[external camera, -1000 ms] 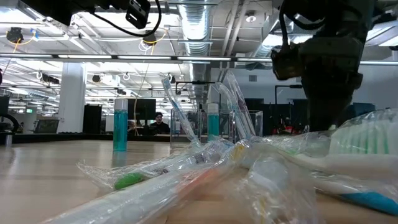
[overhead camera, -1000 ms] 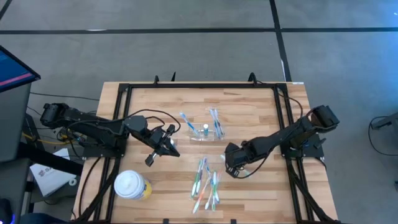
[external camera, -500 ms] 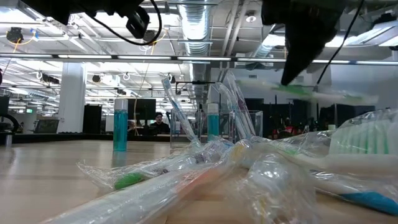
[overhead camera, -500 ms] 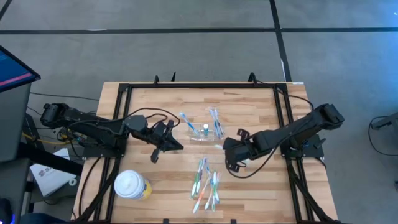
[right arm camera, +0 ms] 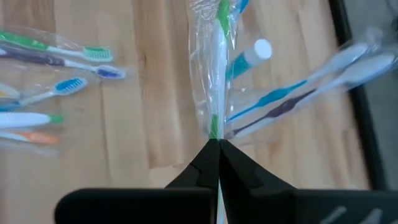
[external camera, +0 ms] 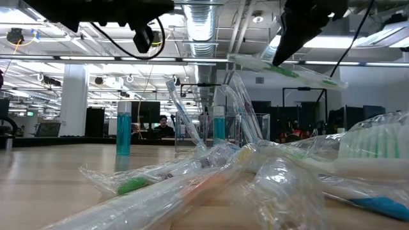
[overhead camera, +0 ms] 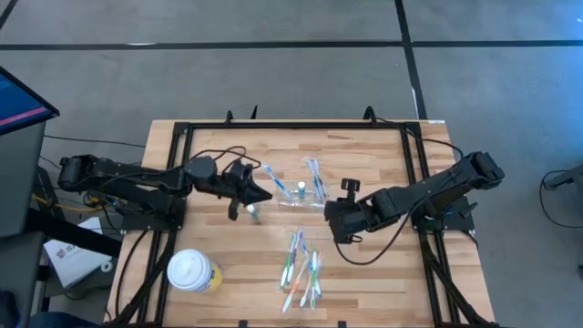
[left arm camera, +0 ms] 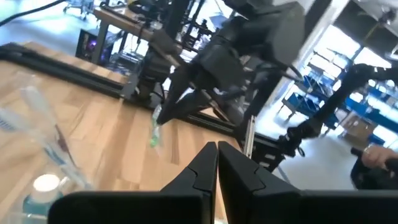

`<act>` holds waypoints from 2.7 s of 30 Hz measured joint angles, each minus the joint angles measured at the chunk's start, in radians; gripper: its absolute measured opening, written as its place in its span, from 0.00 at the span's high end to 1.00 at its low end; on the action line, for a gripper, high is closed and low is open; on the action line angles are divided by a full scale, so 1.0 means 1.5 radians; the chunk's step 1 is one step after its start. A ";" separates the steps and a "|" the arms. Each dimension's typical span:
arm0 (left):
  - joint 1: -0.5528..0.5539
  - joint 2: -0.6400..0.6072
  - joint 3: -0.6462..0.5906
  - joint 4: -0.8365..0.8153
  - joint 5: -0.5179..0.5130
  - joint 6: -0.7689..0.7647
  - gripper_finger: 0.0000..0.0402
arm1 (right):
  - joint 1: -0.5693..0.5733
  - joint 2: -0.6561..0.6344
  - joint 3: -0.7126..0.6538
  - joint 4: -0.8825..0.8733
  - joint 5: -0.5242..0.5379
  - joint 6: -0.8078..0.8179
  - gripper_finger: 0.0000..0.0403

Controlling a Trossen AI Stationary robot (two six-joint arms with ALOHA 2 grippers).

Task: Pick & Place toothbrushing station
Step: Put the green toothbrush into the transparent organizer

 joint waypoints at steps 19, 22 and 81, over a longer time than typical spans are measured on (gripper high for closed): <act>0.021 0.225 0.152 0.015 0.044 -0.089 0.70 | -0.001 -0.001 0.030 0.011 0.057 -0.207 1.00; 0.034 0.243 0.168 0.017 0.075 -0.103 0.66 | 0.011 -0.001 0.030 0.013 0.077 -0.236 1.00; 0.034 0.308 0.200 -0.039 0.206 -0.210 0.55 | 0.013 0.183 0.246 0.018 0.192 -0.552 1.00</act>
